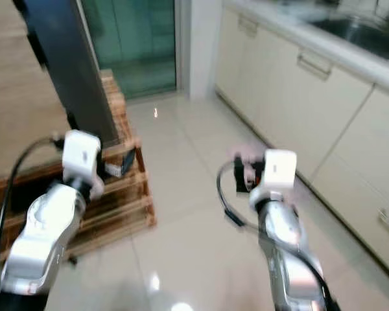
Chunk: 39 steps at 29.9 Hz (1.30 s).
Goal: Restocking fridge
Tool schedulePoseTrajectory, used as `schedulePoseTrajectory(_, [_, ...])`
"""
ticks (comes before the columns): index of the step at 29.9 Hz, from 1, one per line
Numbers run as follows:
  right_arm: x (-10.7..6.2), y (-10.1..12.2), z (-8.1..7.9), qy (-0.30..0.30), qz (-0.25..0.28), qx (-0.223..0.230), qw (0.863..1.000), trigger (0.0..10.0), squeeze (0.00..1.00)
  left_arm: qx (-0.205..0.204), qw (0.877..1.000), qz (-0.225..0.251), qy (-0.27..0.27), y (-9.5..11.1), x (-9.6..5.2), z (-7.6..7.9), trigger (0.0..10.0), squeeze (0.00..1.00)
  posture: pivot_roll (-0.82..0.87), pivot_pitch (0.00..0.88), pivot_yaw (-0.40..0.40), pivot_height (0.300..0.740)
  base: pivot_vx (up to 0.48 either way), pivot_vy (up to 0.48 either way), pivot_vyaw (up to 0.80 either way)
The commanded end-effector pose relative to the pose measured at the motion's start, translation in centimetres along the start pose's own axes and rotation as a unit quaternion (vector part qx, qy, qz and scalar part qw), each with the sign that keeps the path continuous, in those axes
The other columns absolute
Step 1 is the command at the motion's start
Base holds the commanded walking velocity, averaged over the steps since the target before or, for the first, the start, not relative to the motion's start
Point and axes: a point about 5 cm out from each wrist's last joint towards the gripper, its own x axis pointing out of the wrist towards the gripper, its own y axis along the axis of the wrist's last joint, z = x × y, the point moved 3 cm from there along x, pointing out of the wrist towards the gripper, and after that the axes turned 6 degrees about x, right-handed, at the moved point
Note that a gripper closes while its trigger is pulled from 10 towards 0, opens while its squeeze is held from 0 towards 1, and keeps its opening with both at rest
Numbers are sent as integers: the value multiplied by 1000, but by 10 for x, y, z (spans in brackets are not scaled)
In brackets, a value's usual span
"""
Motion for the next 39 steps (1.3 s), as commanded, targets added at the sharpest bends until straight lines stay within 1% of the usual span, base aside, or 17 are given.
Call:
schedulePoseTrajectory(1, [3, 2, -11, 20, 4, -3, 1000, 10000, 0, 5, 1000, -9, 18, -2, -3, -10, 10000, 0, 21, 1, -17, 740, 0, 469, 0])
schedulePoseTrajectory(4, [5, 4, -11, 21, 6, -2, 1000, 10000, 0, 7, 1000, -11, 18, -3, -4, -9, 10000, 0, 30, 0, -23, 740, 0, 469, 0])
schedulePoseTrajectory(6, [7, 4, -10, 23, 6, -12, 1000, 10000, 0, -11, 1000, -10, 20, -2, -5, -8, 10000, 0, 34, 1, -28, 740, 0, 465, 0])
schedulePoseTrajectory(9, [8, 5, -12, 34, 7, -25, 999, 10000, 0, -17, 1000, -6, 21, 0, -5, -7, 10000, 0, 35, 1, -30, 740, 0, 0, 0])
schedulePoseTrajectory(10, [8, 7, -17, 52, 10, -39, 998, 10000, 0, -18, 1000, -7, 22, 0, -6, -6, 10000, 0, 34, 1, -31, 740, 0, 0, 800])
schedulePoseTrajectory(13, [8, 7, -18, 57, 12, -42, 997, 10000, 0, -19, 1000, -9, 23, -1, -8, -6, 10000, 0, 33, 1, -35, 740, 0, 0, 800])
schedulePoseTrajectory(16, [9, 6, -16, 50, 10, -41, 998, 10000, 0, -22, 999, -8, 24, -1, -8, -6, 10000, 0, 32, 2, -33, 740, 0, 0, 800])
schedulePoseTrajectory(17, [9, 6, -13, 39, 11, -27, 999, 10000, 0, -15, 1000, -4, 24, 1, -7, -7, 10000, 0, 31, 4, -30, 740, 0, 0, 0])
schedulePoseTrajectory(18, [9, 6, -13, 39, 11, -27, 999, 10000, 0, -15, 1000, -4, 24, 1, -7, -7, 10000, 0, 31, 4, -30, 740, 0, 0, 0])
schedulePoseTrajectory(19, [9, 7, -11, 32, 13, -16, 999, 10000, 0, -3, 1000, 2, 22, 4, -6, -7, 10000, 0, 30, 3, -28, 740, 0, 0, 0])
schedulePoseTrajectory(21, [9, 8, -11, 36, 17, -25, 999, 10000, 0, -6, 1000, 10, 13, 7, -5, -5, 10000, 0, 27, 3, -23, 740, 0, 0, 0])
schedulePoseTrajectory(25, [8, 10, -12, 38, 22, -26, 999, 10000, 0, -3, 1000, 17, 8, 11, -1, -3, 10000, 0, 23, 3, -16, 740, 0, 0, 0])
schedulePoseTrajectory(27, [7, 9, -11, 30, 18, -15, 999, 10000, 0, 2, 1000, 24, 2, 15, 4, -2, 10000, 0, 19, 5, -9, 740, 0, 309, 0])
schedulePoseTrajectory(30, [6, 9, -10, 26, 21, -10, 999, 10000, 0, 3, 1000, 25, 0, 16, 6, -1, 10000, 0, 16, 4, -4, 740, 0, 329, -267])
schedulePoseTrajectory(32, [5, 10, -8, 23, 23, -9, 999, 10000, 0, 4, 1000, 26, -2, 17, 7, -1, 10000, 0, 14, 5, -1, 740, 0, 405, -800])
schedulePoseTrajectory(38, [4, 11, -6, 18, 27, -10, 999, 10000, 0, 5, 1000, 30, -8, 18, 10, 0, 10000, 0, 8, 4, 9, 740, 0, 426, 0])
schedulePoseTrajectory(39, [4, 11, -5, 16, 27, -10, 999, 10000, 0, 5, 999, 30, -8, 18, 10, 1, 10000, 0, 6, 4, 11, 740, 0, 424, -800])
